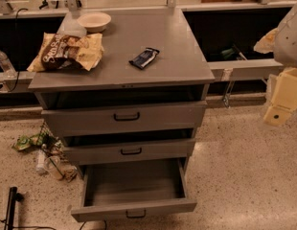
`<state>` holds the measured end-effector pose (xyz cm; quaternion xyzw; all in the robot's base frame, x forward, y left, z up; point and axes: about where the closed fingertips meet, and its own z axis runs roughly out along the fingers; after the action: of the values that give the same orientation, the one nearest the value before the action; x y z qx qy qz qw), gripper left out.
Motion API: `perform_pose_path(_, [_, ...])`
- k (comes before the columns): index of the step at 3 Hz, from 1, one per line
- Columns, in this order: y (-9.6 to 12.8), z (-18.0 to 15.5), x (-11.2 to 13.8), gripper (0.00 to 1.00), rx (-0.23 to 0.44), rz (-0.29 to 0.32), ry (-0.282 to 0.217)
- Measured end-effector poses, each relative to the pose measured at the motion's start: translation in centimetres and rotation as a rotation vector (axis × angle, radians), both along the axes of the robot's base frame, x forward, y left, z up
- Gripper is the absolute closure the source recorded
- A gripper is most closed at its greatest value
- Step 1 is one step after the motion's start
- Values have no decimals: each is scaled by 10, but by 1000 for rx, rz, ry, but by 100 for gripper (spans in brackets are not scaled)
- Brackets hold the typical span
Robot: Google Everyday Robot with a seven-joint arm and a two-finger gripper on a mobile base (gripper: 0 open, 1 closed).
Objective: Place brown chip bag into bottom drawer
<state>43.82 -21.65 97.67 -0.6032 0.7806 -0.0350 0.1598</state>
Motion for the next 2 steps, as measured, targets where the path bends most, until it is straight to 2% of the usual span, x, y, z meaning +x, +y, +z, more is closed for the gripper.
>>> perform_pose_path(1, [0, 0, 0, 0, 0, 0, 0])
perform_pose_path(2, [20, 3, 18, 0, 90, 12, -37])
